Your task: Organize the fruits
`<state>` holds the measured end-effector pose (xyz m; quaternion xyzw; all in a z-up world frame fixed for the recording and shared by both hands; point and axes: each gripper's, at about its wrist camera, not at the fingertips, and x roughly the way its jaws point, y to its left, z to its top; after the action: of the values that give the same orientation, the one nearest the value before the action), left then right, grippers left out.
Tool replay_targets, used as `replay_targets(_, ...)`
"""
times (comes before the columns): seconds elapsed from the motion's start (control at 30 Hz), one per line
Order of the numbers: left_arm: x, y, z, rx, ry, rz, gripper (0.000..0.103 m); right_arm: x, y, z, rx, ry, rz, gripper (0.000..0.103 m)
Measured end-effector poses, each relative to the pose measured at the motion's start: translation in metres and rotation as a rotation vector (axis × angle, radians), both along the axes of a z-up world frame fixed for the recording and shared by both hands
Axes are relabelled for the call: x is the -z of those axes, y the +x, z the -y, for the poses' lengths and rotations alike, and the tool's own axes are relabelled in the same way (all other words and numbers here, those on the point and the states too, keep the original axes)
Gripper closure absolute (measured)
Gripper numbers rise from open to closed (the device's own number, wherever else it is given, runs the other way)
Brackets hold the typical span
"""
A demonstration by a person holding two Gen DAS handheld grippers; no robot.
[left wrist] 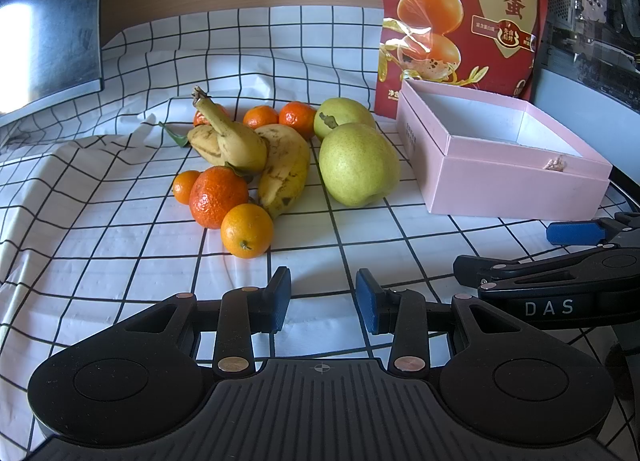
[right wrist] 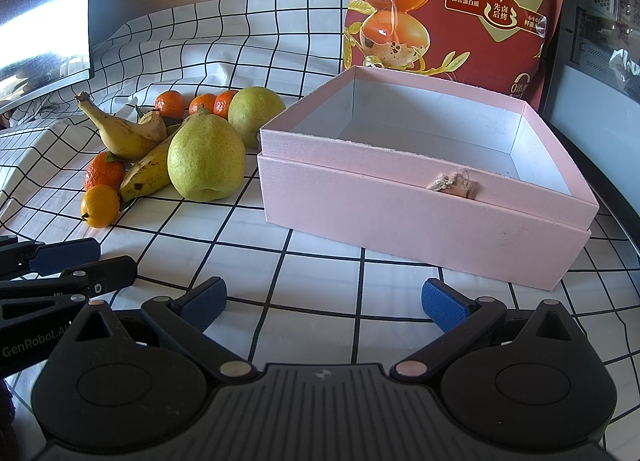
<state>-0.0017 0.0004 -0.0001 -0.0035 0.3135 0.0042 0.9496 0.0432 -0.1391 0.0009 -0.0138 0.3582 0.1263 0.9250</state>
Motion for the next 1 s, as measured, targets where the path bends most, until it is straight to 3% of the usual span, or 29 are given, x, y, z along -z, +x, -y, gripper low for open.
replay_targets(0.37,0.001,0.002,0.003,-0.001,0.024,0.000,0.062,0.003,-0.001,0.001,-0.005,0.004,-0.002,0.000)
replay_targets(0.47,0.000,0.002,0.002,0.000,0.014,-0.005,0.062,-0.003,0.004,0.003,-0.038,-0.010,-0.083,0.000)
replay_targets(0.53,-0.006,0.008,0.001,0.006,0.011,-0.051,0.062,-0.007,0.007,0.001,-0.040,-0.032,-0.136,0.000)
replay_targets(0.63,-0.025,0.014,-0.009,0.015,-0.070,-0.096,0.063,-0.008,0.008,0.000,-0.056,-0.038,-0.164,0.000)
replay_targets(0.77,-0.055,0.024,-0.027,-0.024,-0.074,-0.091,0.063,-0.006,0.006,0.001,-0.066,-0.040,-0.154,0.000)
replay_targets(0.87,-0.060,0.043,-0.048,-0.058,-0.093,-0.147,0.063,-0.008,0.007,0.000,-0.076,-0.047,-0.174,0.000)
replay_targets(1.0,-0.062,0.061,-0.082,-0.077,-0.162,-0.177,0.063,-0.020,0.002,-0.001,-0.074,-0.035,-0.214,0.009)
